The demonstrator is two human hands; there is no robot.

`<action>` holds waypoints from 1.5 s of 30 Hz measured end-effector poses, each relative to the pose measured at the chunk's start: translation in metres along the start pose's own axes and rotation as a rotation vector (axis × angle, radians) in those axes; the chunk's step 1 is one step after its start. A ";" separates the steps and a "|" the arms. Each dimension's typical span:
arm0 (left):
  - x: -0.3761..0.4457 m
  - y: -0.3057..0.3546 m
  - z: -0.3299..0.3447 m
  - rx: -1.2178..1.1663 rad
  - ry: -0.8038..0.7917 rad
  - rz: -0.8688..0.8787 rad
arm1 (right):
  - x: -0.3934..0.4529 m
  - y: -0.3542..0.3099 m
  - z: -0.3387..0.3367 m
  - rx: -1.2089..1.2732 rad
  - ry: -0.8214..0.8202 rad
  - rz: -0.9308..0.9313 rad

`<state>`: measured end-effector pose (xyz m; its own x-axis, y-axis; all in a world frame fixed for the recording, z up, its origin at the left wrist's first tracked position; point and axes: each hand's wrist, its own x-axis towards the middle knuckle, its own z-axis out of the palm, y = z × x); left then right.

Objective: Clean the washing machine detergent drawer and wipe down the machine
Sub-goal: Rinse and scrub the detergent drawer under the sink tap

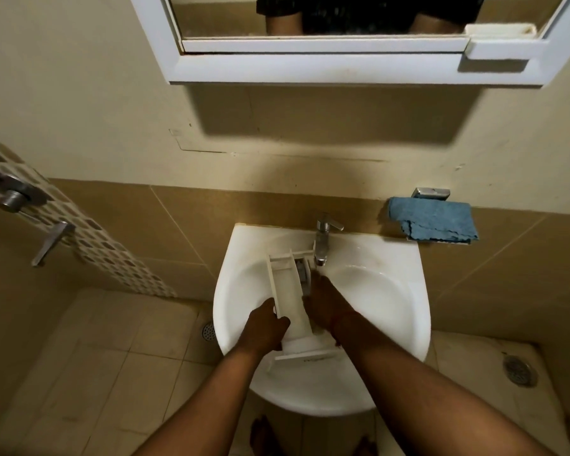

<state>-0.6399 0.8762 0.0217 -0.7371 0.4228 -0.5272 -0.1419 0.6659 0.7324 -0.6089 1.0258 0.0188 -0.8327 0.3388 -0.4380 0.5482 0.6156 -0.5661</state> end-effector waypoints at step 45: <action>0.039 0.011 0.049 -0.206 -0.162 -0.104 | -0.073 0.063 -0.013 0.534 0.391 0.058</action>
<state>-0.6384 0.9304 -0.0117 -0.5990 0.4626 -0.6536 -0.3547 0.5785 0.7345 -0.5144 1.0488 0.0242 -0.7126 0.6559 -0.2492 0.4722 0.1856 -0.8617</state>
